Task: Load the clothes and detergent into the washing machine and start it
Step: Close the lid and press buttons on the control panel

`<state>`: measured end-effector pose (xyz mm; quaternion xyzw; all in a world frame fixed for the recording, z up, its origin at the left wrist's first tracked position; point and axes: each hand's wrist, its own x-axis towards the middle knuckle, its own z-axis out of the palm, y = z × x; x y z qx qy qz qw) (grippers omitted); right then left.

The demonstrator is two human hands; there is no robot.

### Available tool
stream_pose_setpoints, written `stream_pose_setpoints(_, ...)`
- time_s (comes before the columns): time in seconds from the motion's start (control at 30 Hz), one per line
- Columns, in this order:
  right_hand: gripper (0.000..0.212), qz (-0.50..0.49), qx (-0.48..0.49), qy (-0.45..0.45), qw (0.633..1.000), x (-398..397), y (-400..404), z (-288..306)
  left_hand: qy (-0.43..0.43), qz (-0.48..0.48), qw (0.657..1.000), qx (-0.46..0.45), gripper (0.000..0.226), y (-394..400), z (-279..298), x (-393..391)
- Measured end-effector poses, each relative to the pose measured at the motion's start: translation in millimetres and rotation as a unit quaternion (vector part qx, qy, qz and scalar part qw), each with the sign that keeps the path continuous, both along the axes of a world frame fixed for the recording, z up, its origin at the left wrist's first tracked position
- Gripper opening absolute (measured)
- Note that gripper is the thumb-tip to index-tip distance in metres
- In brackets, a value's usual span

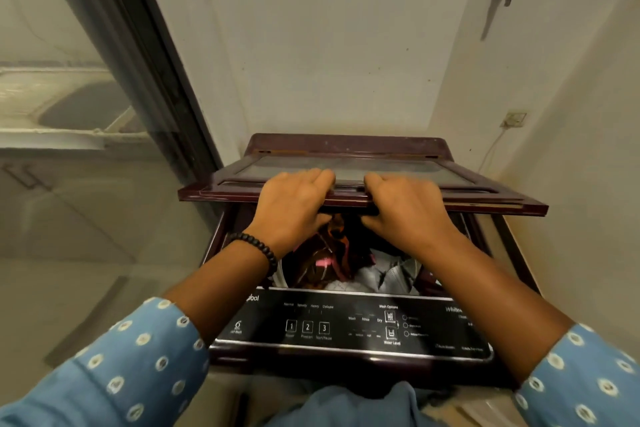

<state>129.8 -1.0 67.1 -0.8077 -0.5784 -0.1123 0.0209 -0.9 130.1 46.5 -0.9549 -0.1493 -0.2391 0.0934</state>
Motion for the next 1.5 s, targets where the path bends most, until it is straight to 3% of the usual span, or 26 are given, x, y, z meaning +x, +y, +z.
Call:
stream_pose_setpoints(0.23, 0.045, 0.002, 0.003, 0.061, 0.998, -4.8, -5.8, -7.0, 0.032, 0.007, 0.994, -0.109, 0.038, -10.8, -0.9, -10.4)
stream_pose_setpoints(0.43, 0.056, -0.008, -0.028, 0.154, 0.988, -13.2, -15.0, -15.8, 0.1, -0.026, 0.962, -0.254, 0.038, -9.6, -2.8, -29.9)
stream_pose_setpoints(0.6, 0.059, -0.013, -0.041, 0.2, 0.979, -14.9, -17.5, -32.2, 0.031, 0.001, 0.899, -0.436, 0.064, -10.9, -12.4, -36.6)
stream_pose_setpoints(0.77, 0.045, 0.007, -0.028, 0.243, 0.969, -19.4, -33.0, -47.8, -0.024, 0.029, 0.82, -0.571, 0.061, -17.9, -18.4, -38.8)
stream_pose_setpoints(0.87, 0.031, 0.01, -0.033, 0.241, 0.97, -23.3, -39.4, -57.6, -0.041, 0.029, 0.794, -0.606, 0.066, -25.4, -26.4, -43.6)
stream_pose_setpoints(1.03, 0.031, 0.005, -0.047, 0.261, 0.964, -23.7, -41.0, -71.7, -0.066, 0.025, 0.773, -0.63, 0.071, -28.0, -48.6, -50.2)
stream_pose_setpoints(1.5, 0.035, -0.036, -0.071, 0.26, 0.962, -32.7, -36.7, -84.4, -0.063, 0.007, 0.771, -0.634, 0.063, -19.4, -71.2, -54.8)
